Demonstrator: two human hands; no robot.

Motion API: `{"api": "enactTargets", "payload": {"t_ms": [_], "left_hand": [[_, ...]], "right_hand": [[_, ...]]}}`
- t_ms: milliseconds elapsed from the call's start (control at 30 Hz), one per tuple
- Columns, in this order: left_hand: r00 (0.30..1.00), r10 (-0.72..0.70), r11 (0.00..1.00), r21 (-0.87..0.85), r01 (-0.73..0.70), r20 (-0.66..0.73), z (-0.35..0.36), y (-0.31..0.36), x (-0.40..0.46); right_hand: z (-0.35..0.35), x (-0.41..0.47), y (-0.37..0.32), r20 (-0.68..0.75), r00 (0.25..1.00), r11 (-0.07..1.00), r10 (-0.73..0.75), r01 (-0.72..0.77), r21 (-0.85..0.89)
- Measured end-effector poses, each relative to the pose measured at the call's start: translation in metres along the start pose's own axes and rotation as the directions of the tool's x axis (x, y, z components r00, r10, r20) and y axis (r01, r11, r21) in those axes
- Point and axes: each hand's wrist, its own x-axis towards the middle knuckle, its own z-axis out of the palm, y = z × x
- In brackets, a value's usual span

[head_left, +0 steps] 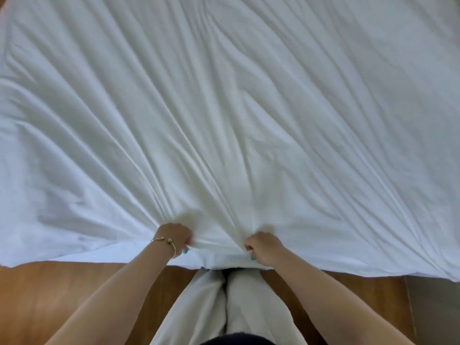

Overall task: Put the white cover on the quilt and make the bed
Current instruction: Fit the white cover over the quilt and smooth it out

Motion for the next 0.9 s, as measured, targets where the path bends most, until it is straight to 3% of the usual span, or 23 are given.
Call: {"api": "enactTargets", "payload": {"t_ms": [67,133,200,267,333,467,600,700,767,900], "left_hand": [[1.000,0.014,1.000,-0.026,-0.013,0.025,-0.005,-0.001,0.002],[0.996,0.075,0.992,-0.094,-0.079,-0.044,-0.004,-0.012,0.005],[0.972,0.091,0.988,-0.100,-0.115,-0.216,0.001,-0.033,0.001],[0.893,0.022,0.983,-0.152,-0.101,-0.450,0.010,-0.062,-0.013],[0.828,-0.048,0.979,-0.189,-0.071,-0.558,0.021,-0.092,-0.027],[0.858,-0.079,0.992,-0.124,0.018,-0.508,0.047,-0.171,-0.043],[0.909,-0.099,0.995,-0.015,0.101,-0.404,0.057,-0.251,-0.053],[0.867,-0.102,0.995,-0.067,0.079,-0.487,0.059,-0.300,-0.058],[0.844,-0.047,0.999,-0.024,0.040,-0.534,0.063,-0.328,-0.066],[0.800,-0.104,0.994,-0.086,0.066,-0.591,0.071,-0.374,-0.080]], "right_hand": [[-0.007,0.011,-0.010,-0.001,1.000,0.986,-0.017,0.017,-0.164],[-0.020,0.013,-0.013,-0.050,0.999,0.981,-0.022,0.012,-0.194],[-0.029,0.011,-0.017,-0.218,0.976,0.993,-0.021,-0.004,-0.117],[-0.038,0.011,-0.039,-0.361,0.929,0.996,-0.077,0.056,-0.069],[-0.044,0.020,-0.074,-0.378,0.904,0.980,-0.201,0.188,-0.071],[-0.053,0.061,-0.160,-0.300,0.874,0.924,-0.382,0.355,-0.142],[-0.048,0.107,-0.241,-0.338,0.909,0.963,-0.244,0.186,-0.196],[-0.045,0.133,-0.302,-0.441,0.881,0.966,-0.173,0.063,-0.252],[-0.043,0.146,-0.338,-0.436,0.873,0.951,-0.218,0.090,-0.295],[-0.050,0.158,-0.394,-0.405,0.882,0.965,-0.239,0.171,-0.198]]}}
